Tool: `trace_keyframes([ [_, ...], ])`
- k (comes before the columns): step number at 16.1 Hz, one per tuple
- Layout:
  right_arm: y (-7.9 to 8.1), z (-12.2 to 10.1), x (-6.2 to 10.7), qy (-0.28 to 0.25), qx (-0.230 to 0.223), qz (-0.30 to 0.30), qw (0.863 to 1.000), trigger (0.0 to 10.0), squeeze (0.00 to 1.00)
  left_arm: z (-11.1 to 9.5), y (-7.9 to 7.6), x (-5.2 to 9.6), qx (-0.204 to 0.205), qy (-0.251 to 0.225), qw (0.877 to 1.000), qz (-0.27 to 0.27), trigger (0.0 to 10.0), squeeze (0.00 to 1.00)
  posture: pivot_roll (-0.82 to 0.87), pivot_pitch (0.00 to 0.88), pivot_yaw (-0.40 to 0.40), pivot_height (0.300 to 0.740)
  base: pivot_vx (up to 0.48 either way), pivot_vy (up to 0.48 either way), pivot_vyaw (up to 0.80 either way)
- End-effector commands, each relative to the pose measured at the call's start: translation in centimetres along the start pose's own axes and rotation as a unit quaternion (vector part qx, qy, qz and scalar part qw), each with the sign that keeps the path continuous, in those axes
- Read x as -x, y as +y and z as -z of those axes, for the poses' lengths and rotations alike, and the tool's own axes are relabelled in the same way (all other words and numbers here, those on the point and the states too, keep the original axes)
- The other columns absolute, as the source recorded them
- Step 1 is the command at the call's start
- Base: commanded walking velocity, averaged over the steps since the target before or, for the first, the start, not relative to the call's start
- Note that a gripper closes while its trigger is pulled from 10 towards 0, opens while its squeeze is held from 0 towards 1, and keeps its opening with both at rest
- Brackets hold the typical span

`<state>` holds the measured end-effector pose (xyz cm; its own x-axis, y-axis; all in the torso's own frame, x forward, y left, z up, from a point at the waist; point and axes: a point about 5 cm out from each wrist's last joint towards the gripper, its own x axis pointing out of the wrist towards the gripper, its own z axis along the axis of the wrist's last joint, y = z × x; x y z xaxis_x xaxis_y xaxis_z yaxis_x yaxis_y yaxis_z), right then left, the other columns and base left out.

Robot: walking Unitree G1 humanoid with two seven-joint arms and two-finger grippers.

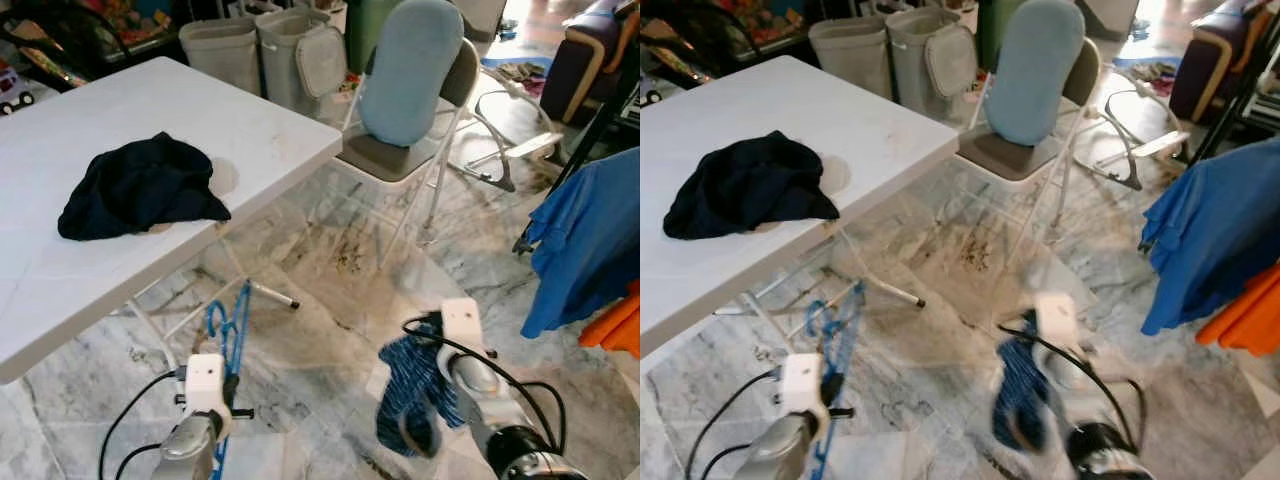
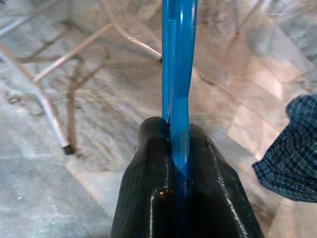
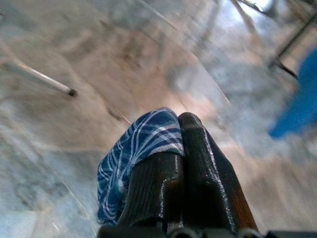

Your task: Hang hanger

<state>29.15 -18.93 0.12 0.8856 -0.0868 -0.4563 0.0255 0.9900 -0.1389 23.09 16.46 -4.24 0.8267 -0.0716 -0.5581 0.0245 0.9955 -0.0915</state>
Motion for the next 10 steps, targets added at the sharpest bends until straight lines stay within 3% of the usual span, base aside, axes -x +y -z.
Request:
trace_keyframes([
  [1, 0.6, 0.0, 0.0, -0.002, -0.001, -0.010, 1.000, 10.0, 0.00, 0.7, 0.8, 0.2, -0.006, 0.013, 1.000, -0.008, 10.0, 0.00, -0.10, 0.000, 0.066, 0.740, 0.000, 0.000, 0.00],
  [4, 0.9, 1.7, 0.3, 0.036, 0.024, -0.016, 0.999, 10.0, 0.00, 1.6, 0.9, 0.1, -0.019, 0.049, 0.999, -0.007, 10.0, 0.00, -0.11, 0.000, 0.087, 0.740, 0.000, 0.000, 0.00],
  [6, 0.9, 3.4, 0.7, 0.073, 0.026, -0.013, 0.997, 10.0, 0.00, 2.4, 1.3, 0.2, -0.023, 0.081, 0.996, -0.011, 10.0, 0.00, -0.11, 0.000, 0.101, 0.740, 0.000, 0.000, -0.70],
  [8, 1.2, 5.7, 1.6, 0.123, 0.044, -0.017, 0.991, 10.0, 0.00, 3.0, 2.1, 0.3, -0.001, 0.114, 0.993, -0.032, 10.0, 0.00, -0.12, 0.000, 0.112, 0.740, 0.000, 0.000, -0.80],
  [10, 1.4, 6.4, 1.9, 0.139, 0.055, -0.021, 0.989, 10.0, 0.00, 3.0, 2.4, 0.3, 0.001, 0.118, 0.992, -0.039, 10.0, 0.00, -0.11, 0.000, 0.112, 0.740, 0.000, 0.000, -0.80],
])
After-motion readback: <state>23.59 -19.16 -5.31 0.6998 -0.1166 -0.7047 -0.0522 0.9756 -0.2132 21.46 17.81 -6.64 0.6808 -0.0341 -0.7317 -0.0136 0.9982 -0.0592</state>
